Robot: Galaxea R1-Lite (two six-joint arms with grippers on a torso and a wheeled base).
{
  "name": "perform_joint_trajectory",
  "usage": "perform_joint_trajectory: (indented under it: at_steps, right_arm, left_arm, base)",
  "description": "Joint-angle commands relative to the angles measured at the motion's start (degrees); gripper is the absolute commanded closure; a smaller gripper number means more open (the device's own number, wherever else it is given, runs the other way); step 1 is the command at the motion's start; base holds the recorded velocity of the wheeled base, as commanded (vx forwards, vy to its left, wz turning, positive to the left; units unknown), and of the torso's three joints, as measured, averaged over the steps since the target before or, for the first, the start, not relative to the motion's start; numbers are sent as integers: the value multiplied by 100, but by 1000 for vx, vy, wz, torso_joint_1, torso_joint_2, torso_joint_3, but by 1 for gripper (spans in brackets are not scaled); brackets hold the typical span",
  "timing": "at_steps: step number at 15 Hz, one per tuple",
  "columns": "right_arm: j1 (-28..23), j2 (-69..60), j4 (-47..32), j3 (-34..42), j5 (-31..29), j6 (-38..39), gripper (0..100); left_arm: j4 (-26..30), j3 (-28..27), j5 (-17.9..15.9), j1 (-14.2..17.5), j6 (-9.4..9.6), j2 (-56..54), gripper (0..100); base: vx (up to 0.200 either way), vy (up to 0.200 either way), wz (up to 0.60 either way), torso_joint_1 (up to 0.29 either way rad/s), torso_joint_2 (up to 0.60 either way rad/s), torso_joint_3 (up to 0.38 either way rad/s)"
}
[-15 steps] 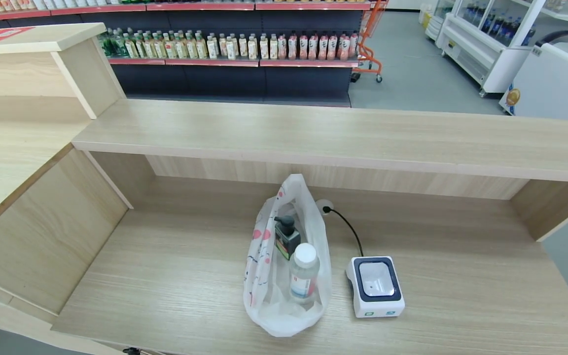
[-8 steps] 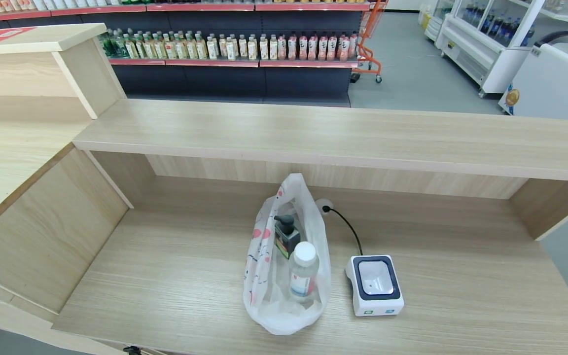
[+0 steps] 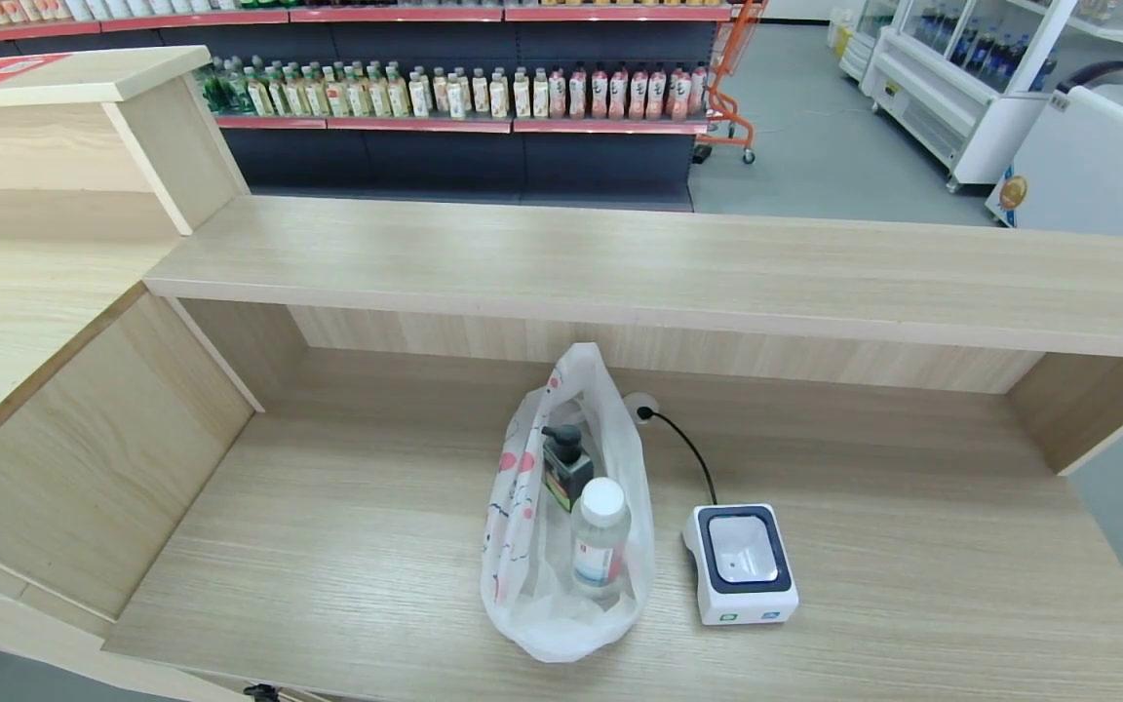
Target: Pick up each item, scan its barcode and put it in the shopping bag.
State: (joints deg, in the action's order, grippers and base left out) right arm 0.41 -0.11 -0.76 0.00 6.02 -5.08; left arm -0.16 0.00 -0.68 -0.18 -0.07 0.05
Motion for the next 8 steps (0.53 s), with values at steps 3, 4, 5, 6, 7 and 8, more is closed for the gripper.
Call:
perform_joint_trajectory:
  at_steps: [3,4,5,6,7,8]
  right_arm:
    - [2,11,-4,0,4,-1,100]
    - [2,11,-4,0,4,-1,100]
    - [2,11,-4,0,4,-1,100]
    - [2,11,-4,0,4,-10,100]
    - [2,11,-4,0,4,-1,100]
    - [2,11,-4,0,4,-10,100]
  left_arm:
    - [-2,0,-2,1,-1,-5,0]
    - [-2,0,-2,1,-1,4,0]
    - [-2,0,-2,1,-1,-5,0]
    - [-2,0,-2,1,-1,4,0]
    - [-2,0,-2,1,-1,-5,0]
    - [-2,0,-2,1,-1,4,0]
  base:
    - [0,0,0,0,0,0]
    - [0,0,0,0,0,0]
    - [0,0,0,0,0,0]
    - [0,0,0,0,0,0]
    - [0,0,0,0,0,0]
    - [0,0,0,0,0,0]
